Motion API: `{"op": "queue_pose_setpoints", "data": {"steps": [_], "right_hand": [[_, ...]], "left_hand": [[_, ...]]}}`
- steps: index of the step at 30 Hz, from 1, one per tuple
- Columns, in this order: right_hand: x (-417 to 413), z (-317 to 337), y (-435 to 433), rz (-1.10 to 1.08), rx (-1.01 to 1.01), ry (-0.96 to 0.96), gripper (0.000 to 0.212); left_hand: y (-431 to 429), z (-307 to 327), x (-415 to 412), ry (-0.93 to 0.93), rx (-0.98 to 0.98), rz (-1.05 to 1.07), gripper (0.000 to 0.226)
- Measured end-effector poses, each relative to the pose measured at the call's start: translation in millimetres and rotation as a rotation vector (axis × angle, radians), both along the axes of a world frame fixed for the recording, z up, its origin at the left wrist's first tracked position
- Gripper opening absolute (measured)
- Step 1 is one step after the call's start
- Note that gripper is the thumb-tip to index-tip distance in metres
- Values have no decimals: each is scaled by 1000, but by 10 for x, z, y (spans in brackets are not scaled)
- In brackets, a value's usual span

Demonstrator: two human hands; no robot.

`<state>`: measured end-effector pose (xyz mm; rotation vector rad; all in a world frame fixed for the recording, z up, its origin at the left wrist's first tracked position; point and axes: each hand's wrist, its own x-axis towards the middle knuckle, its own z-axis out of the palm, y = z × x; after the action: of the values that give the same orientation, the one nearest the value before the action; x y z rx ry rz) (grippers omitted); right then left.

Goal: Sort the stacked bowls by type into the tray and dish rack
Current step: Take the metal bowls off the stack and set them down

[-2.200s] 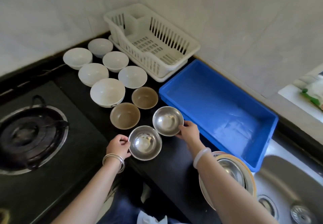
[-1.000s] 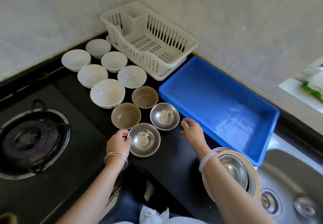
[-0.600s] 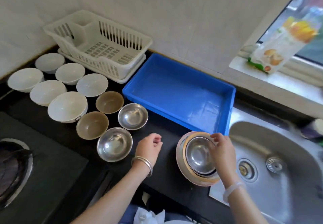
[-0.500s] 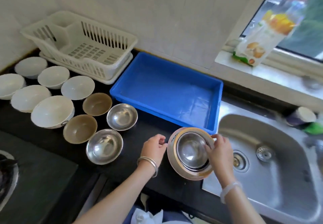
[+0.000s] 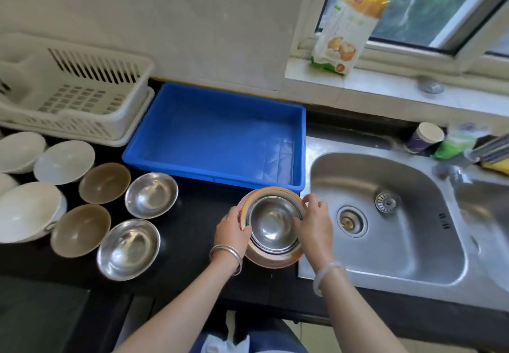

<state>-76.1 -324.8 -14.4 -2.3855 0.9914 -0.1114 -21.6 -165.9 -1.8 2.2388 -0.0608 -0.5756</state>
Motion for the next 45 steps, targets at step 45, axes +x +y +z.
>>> {"op": "queue_pose_setpoints", "data": {"steps": [45], "right_hand": [[-232,385,-387,-113,191,-179,11]], "left_hand": [[-167,32,123,-57,186,-56,19]]}}
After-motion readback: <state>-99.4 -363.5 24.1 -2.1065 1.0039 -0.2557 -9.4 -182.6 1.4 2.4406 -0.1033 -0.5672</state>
